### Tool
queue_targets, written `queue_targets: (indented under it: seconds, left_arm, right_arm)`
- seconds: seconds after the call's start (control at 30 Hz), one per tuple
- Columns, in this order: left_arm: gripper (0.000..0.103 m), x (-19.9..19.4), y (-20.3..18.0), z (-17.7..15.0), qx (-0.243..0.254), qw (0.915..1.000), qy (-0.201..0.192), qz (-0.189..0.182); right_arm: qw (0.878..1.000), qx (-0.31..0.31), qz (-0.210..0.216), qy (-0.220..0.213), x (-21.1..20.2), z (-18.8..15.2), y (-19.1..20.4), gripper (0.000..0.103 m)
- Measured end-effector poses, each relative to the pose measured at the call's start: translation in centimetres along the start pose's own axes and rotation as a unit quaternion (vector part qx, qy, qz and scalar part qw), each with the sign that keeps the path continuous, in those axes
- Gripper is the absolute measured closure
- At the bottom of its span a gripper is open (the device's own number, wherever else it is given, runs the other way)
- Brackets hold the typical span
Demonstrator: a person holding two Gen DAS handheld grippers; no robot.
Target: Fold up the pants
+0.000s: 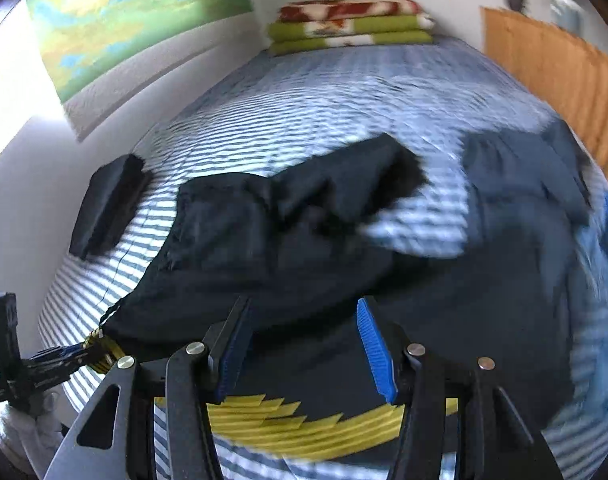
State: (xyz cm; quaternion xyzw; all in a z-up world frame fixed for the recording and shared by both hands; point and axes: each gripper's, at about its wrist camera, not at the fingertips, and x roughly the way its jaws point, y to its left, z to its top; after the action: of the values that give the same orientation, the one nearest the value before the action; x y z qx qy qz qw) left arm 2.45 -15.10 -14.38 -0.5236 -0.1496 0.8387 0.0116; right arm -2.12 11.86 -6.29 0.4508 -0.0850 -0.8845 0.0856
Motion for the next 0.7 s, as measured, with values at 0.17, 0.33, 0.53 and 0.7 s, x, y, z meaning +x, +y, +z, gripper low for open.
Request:
queue_targets:
  seconds: [0.17, 0.33, 0.53, 0.7]
  left_arm:
    - [0.077, -0.7, 5.1, -1.0, -0.042, 0.9991, 0.003, 0.004]
    - [0.077, 0.5, 5.3, -1.7, -0.032, 0.9995, 0.006, 0.000]
    - [0.077, 1.4, 5.8, -2.1, -0.035, 0.9992, 0.009, -0.014]
    - [0.077, 2.5, 6.6, -2.1, -0.048, 0.9982, 0.017, -0.032]
  right_arm:
    - [0.996, -0.079, 0.014, 0.026, 4.0, 5.4, 5.5, 0.046]
    - [0.989, -0.135, 0.038, 0.055, 9.8, 10.0, 11.4, 0.041]
    - [0.977, -0.183, 0.057, 0.096, 18.0, 13.9, 18.1, 0.040]
    - [0.959, -0.236, 0.067, 0.144, 23.6, 14.3, 23.3, 0.039]
